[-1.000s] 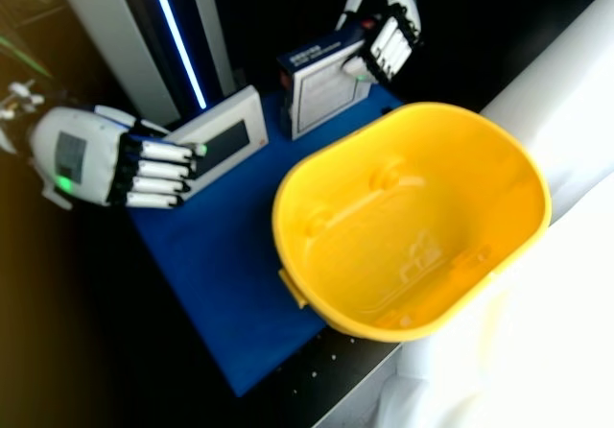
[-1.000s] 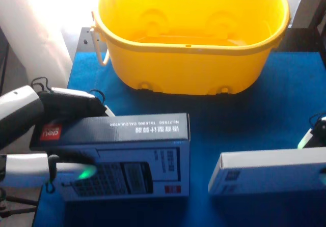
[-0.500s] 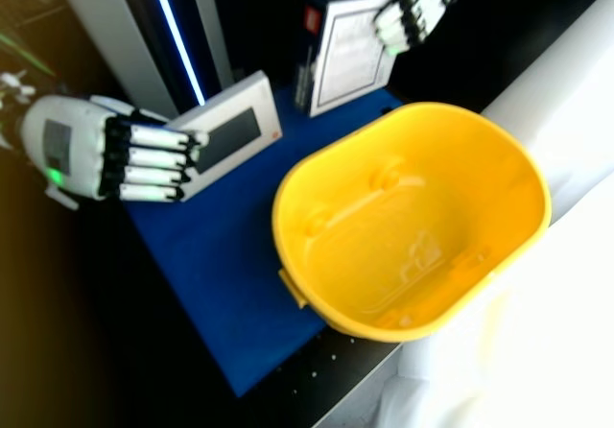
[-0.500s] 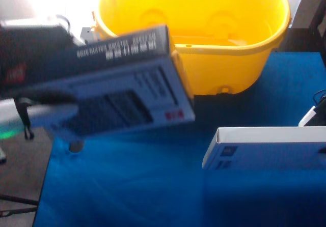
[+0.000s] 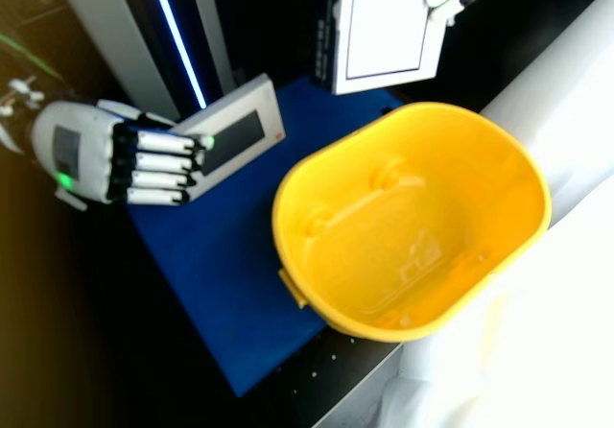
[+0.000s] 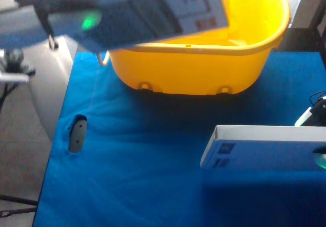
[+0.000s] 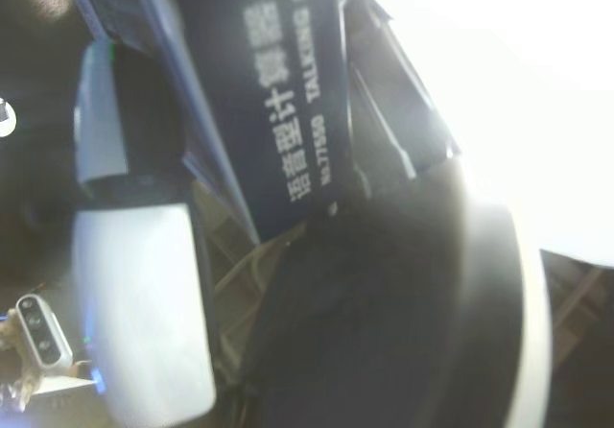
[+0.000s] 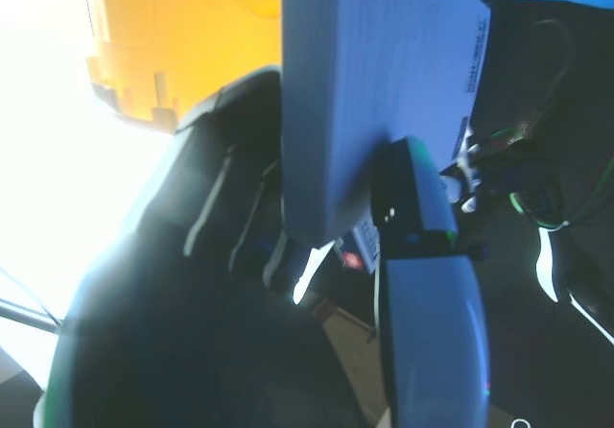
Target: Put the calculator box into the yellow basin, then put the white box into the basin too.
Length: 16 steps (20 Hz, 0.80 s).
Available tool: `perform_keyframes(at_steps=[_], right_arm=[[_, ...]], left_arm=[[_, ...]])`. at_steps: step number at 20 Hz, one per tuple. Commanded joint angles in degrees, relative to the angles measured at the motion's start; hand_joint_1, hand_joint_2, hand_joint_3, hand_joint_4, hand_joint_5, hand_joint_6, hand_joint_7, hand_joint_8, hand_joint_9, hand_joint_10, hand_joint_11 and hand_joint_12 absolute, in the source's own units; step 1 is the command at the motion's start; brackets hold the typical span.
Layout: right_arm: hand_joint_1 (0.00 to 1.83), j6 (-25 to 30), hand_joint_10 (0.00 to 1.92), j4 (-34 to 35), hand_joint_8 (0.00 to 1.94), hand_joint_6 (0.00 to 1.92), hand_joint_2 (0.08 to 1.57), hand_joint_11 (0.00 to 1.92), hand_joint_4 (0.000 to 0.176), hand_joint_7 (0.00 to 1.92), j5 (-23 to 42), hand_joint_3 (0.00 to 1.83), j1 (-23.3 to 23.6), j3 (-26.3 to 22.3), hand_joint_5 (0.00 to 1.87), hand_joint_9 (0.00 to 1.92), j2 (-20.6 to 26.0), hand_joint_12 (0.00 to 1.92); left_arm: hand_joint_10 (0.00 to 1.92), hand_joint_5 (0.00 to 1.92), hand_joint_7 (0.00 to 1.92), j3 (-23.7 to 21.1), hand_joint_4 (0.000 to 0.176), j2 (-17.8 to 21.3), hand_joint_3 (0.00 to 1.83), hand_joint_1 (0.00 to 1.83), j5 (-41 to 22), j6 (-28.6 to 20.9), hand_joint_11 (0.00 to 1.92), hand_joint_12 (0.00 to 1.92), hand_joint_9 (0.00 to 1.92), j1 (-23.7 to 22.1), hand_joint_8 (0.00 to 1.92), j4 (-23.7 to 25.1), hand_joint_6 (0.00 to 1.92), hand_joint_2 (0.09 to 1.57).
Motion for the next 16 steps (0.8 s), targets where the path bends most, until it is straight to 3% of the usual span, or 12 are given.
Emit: perform_keyframes(at_steps=[1,3,5,7,8,10,11,12,13,14,15,16], right_arm=[[1.36,0.51,1.36,-0.81,1.15,1.06,1.15,0.75,0.000,0.87,-6.64,0.00,0.62,0.20,0.92,0.83,-0.14,1.57],[1.36,0.51,1.36,-0.80,1.17,1.04,1.15,0.73,0.000,0.86,-6.40,0.00,0.62,0.39,0.92,0.83,-0.32,1.57],[1.36,0.51,1.37,-0.80,1.15,1.04,1.15,0.75,0.000,0.85,-6.11,0.00,0.62,0.63,0.93,0.82,-0.61,1.57],[1.36,0.51,1.38,-0.80,1.17,1.06,1.15,0.74,0.000,0.84,-5.92,0.00,0.62,0.83,0.92,0.82,-0.90,1.57],[1.36,0.51,1.37,-0.80,1.17,1.06,1.15,0.74,0.000,0.84,-5.92,0.00,0.62,0.91,0.93,0.82,-0.99,1.57],[1.36,0.51,1.37,-0.82,1.17,1.03,1.15,0.77,0.000,0.84,-5.73,0.00,0.76,1.06,0.94,0.83,-1.13,1.57],[1.36,0.51,1.39,-0.83,1.18,1.06,1.16,0.74,0.000,0.82,-5.50,0.00,0.91,1.12,0.93,0.81,-1.21,1.58],[1.36,0.51,1.39,-0.84,1.18,1.07,1.16,0.74,0.000,0.82,-5.27,0.00,1.06,1.29,0.92,0.81,-1.41,1.59],[1.36,0.51,1.38,-0.89,1.17,1.04,1.15,0.76,0.000,0.84,-5.04,0.00,1.24,1.38,0.93,0.82,-1.49,1.57],[1.37,0.51,1.37,-0.96,1.16,1.04,1.15,0.78,0.000,0.85,-4.96,0.00,1.33,1.42,0.93,0.84,-1.52,1.56],[1.37,0.51,1.37,-0.99,1.18,1.02,1.15,0.78,0.000,0.85,-4.95,0.00,1.39,1.43,0.93,0.84,-1.54,1.58],[1.37,0.51,1.36,-1.01,1.19,1.02,1.15,0.78,0.000,0.85,-4.94,0.00,1.43,1.43,0.92,0.84,-1.58,1.58]], left_arm=[[1.07,0.85,0.86,0.81,0.000,-0.68,0.00,1.46,-4.70,-0.45,0.90,1.41,0.96,-2.33,1.11,-0.51,0.98,1.12],[1.12,0.79,0.81,3.21,0.000,-2.63,0.00,1.48,-0.83,-0.46,0.86,1.56,0.92,-7.66,1.16,1.38,1.04,1.14],[1.13,0.81,0.77,6.56,0.000,-5.48,0.00,1.48,5.44,-0.47,0.90,1.52,0.91,-13.85,1.18,4.14,1.03,1.14],[1.02,0.88,0.86,10.10,0.000,-8.89,0.00,1.49,13.54,-0.49,0.89,1.50,1.00,-20.52,1.05,7.79,0.94,1.11],[0.97,0.94,0.93,11.23,0.000,-10.08,0.00,1.49,16.28,-0.49,0.86,1.49,1.03,-21.87,0.94,8.36,0.90,1.09],[0.96,0.91,0.94,14.13,0.000,-12.96,0.00,1.49,21.43,-0.48,0.84,1.45,1.01,-23.46,0.93,9.10,0.99,1.09],[1.08,0.90,0.96,15.78,0.000,-14.48,0.00,1.40,23.98,-0.47,0.86,1.18,1.00,-24.13,0.96,9.35,1.03,1.11],[1.11,0.90,0.95,17.94,0.000,-16.32,0.00,1.38,27.13,-0.44,0.88,1.11,0.99,-24.64,0.98,9.39,1.03,1.11],[1.06,0.90,0.95,19.28,0.000,-17.47,0.00,1.47,29.07,-0.43,0.81,1.48,0.98,-24.83,0.95,9.39,0.98,1.11],[1.16,0.88,0.95,20.44,0.000,-18.52,0.01,1.48,30.79,-0.42,0.68,1.64,0.91,-24.85,0.98,9.39,1.03,1.13],[1.20,0.86,0.94,21.05,0.000,-19.10,0.00,1.49,31.86,-0.31,0.65,1.68,0.88,-24.84,0.99,9.39,1.08,1.14],[1.17,0.86,0.91,21.63,0.000,-19.68,0.00,1.49,33.25,0.12,0.75,1.63,0.89,-24.83,1.01,9.36,1.08,1.13]])
